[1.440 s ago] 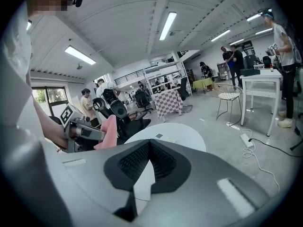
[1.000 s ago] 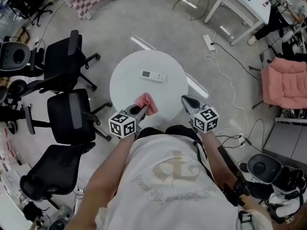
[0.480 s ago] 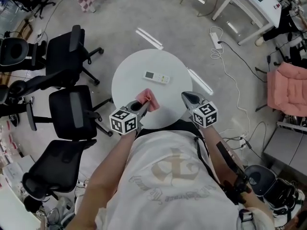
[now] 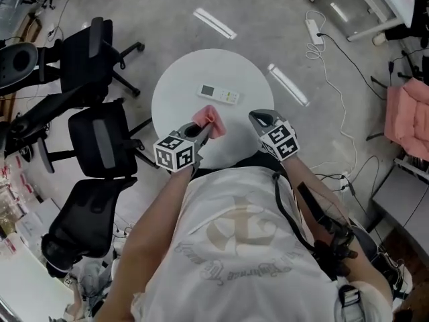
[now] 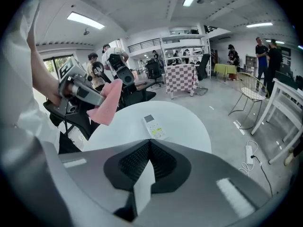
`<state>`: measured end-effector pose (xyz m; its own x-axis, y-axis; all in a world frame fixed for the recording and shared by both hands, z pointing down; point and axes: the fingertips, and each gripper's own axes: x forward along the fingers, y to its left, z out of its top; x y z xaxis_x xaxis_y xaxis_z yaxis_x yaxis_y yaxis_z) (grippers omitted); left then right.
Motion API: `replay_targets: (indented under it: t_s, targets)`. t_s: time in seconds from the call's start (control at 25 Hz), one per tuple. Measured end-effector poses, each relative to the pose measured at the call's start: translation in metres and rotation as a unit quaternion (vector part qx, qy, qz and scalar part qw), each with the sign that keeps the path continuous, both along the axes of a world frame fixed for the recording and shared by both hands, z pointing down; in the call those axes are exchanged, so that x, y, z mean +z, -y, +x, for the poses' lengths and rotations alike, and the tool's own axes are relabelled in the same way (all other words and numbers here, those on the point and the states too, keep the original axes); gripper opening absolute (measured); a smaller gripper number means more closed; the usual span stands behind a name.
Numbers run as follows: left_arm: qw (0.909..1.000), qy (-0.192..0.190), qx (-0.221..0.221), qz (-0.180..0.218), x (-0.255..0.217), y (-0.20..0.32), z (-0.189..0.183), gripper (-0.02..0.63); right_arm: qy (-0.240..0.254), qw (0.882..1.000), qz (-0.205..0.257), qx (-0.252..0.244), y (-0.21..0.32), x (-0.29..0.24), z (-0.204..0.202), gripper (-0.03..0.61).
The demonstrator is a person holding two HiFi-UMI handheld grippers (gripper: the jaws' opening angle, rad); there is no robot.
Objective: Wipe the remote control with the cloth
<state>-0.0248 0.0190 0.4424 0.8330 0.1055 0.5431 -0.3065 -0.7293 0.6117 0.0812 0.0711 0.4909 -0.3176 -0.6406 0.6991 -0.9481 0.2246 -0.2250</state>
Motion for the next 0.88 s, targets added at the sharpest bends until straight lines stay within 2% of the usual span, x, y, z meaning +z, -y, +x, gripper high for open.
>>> replay_targets:
  t_s: [0.16, 0.32, 0.44, 0.64, 0.88]
  targets:
    - [0.9999, 0.010, 0.008, -0.003, 0.009, 0.012, 0.018, 0.020, -0.035, 0.999, -0.005, -0.038, 0.021, 0.012, 0.005, 0.008]
    - [0.9995, 0.026, 0.011, -0.013, 0.019, 0.018, 0.032, 0.020, -0.048, 0.996, -0.012, -0.074, 0.035, 0.022, 0.007, 0.023]
    - [0.9990, 0.038, 0.015, -0.018, 0.026, 0.023, 0.040, 0.020, -0.052, 0.994, -0.021, -0.089, 0.041, 0.036, 0.008, 0.073]
    - [0.9982, 0.051, 0.025, -0.022, 0.031, 0.030, 0.038, 0.020, -0.080, 0.989, -0.021, -0.120, 0.049, 0.059, -0.001, 0.207]
    - [0.9967, 0.065, 0.042, -0.024, 0.041, 0.039, 0.048, 0.020, -0.088, 0.984, -0.001, -0.153, 0.061, 0.071, -0.010, 0.238]
